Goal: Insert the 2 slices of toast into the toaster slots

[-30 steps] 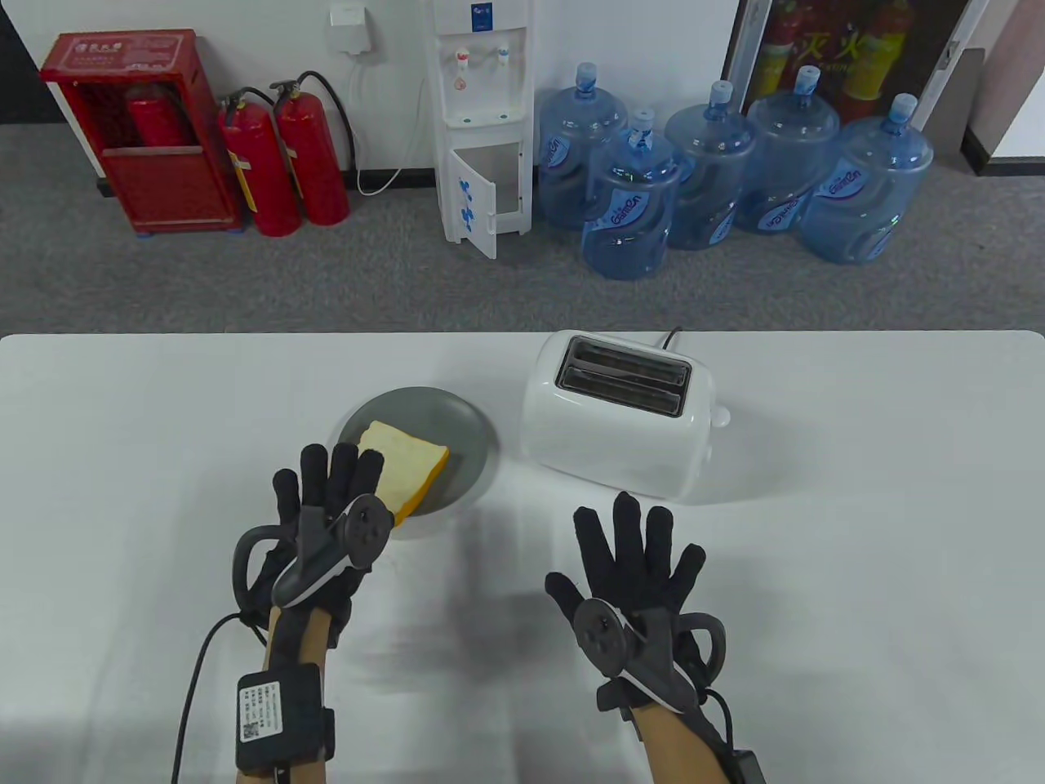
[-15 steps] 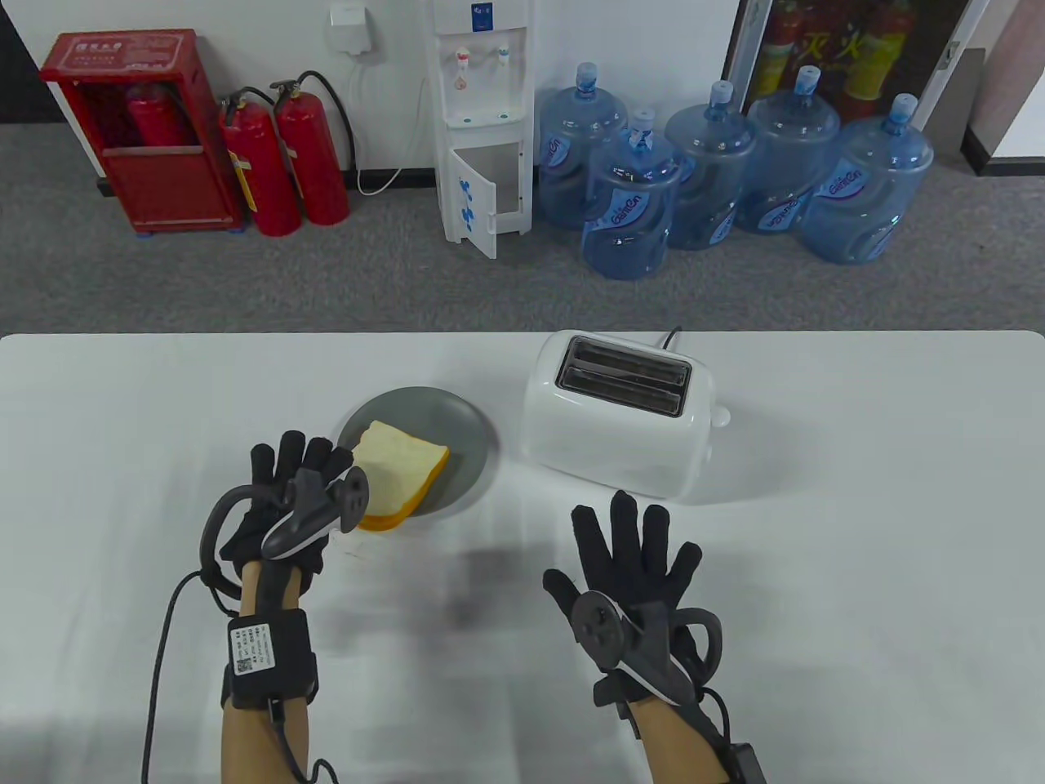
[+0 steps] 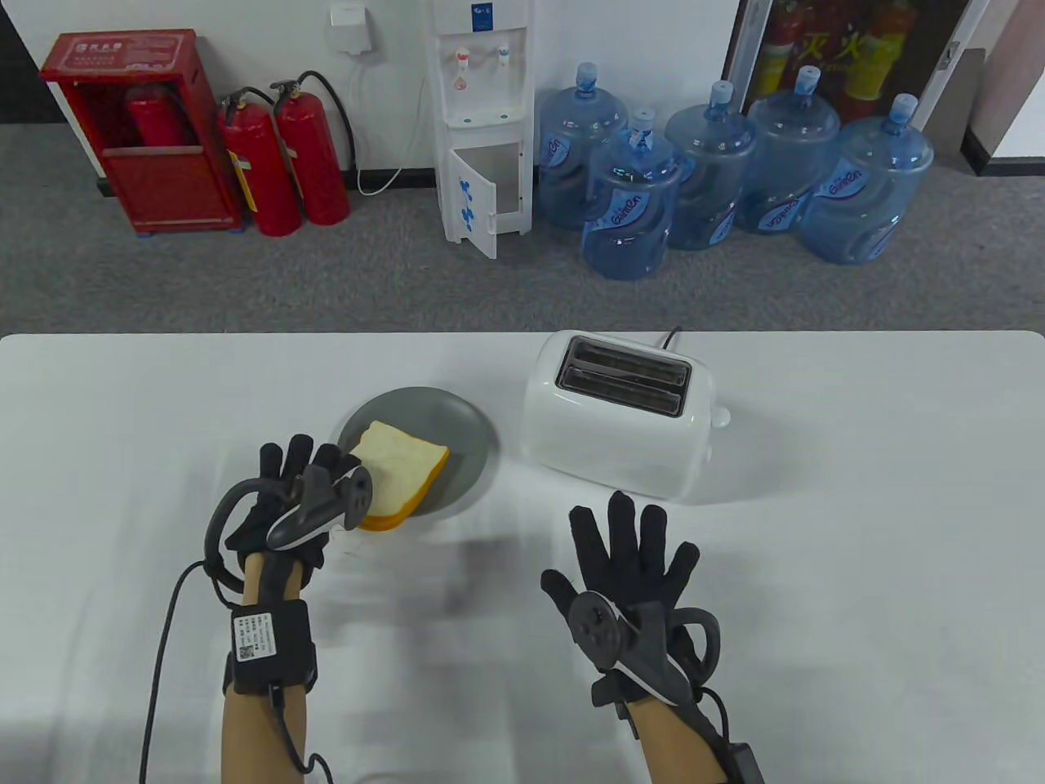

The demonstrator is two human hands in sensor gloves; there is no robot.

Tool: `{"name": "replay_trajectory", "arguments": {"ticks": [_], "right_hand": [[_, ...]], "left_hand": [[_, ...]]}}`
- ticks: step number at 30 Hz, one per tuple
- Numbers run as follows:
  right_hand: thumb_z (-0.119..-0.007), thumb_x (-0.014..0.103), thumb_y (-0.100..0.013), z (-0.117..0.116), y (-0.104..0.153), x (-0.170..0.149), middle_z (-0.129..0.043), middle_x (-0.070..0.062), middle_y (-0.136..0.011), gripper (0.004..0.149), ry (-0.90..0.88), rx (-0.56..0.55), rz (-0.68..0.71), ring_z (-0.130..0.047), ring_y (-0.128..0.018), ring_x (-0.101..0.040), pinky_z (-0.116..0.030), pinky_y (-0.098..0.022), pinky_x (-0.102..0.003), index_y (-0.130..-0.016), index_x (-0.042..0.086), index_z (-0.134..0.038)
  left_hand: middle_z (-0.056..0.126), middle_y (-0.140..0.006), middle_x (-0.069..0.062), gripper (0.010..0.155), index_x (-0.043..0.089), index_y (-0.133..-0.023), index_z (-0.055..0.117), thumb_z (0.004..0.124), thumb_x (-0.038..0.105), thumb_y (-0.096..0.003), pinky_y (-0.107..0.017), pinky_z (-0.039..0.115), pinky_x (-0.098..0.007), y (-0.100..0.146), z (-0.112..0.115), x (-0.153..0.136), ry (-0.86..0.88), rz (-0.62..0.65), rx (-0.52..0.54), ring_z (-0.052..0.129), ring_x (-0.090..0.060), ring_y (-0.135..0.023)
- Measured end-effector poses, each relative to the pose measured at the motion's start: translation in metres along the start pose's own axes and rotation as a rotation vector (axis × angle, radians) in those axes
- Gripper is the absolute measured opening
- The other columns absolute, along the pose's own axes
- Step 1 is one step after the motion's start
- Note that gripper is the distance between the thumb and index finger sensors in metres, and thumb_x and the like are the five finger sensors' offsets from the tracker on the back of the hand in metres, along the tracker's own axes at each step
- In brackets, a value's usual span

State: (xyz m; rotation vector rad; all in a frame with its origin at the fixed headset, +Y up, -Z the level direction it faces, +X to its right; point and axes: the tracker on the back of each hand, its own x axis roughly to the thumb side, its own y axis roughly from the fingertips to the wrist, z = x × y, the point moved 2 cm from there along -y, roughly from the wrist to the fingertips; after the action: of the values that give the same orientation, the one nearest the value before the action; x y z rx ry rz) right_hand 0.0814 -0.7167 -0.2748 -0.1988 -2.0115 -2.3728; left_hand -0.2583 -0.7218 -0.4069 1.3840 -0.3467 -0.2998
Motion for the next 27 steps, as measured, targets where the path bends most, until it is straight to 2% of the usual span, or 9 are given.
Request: {"name": "replay_trajectory", "arguments": {"ticks": [12,18,27], "right_hand": [[-0.043,0.072,-0.067,-0.001,-0.001,-0.001,-0.014,-0.021,-0.133,0.079,0.004,0.003,-0.008,-0.019,-0.116,-0.055,-0.027,-0.070,-0.082,-0.129,0.027,-0.025],[-0.041,0.071,-0.067,-0.001,-0.001,-0.003,-0.015,-0.021,-0.133,0.078,-0.005,-0.001,-0.010,-0.019,-0.116,-0.054,-0.027,-0.070,-0.082,-0.130,0.027,-0.025],[-0.038,0.071,-0.067,-0.001,-0.002,-0.004,-0.015,-0.021,-0.133,0.078,-0.018,-0.007,-0.007,-0.019,-0.116,-0.055,-0.027,-0.070,-0.082,-0.130,0.026,-0.025]], "left_hand": [[0.053,-0.116,0.026,0.063,0.055,-0.104,0.048,0.079,0.041,-0.0508,-0.086,0.038,-0.046,-0.008,0.006,-0.002,0.038,0.026,-0.012,0.049,-0.012,-0.119],[0.056,-0.116,0.027,0.059,0.056,-0.103,0.051,0.075,0.041,-0.0516,-0.086,0.038,-0.046,-0.011,0.005,-0.004,0.066,0.033,-0.028,0.051,-0.011,-0.119],[0.062,-0.114,0.027,0.053,0.056,-0.102,0.056,0.068,0.041,-0.0526,-0.086,0.043,-0.049,-0.011,0.008,-0.009,0.157,0.014,0.013,0.056,-0.011,-0.118]]}}
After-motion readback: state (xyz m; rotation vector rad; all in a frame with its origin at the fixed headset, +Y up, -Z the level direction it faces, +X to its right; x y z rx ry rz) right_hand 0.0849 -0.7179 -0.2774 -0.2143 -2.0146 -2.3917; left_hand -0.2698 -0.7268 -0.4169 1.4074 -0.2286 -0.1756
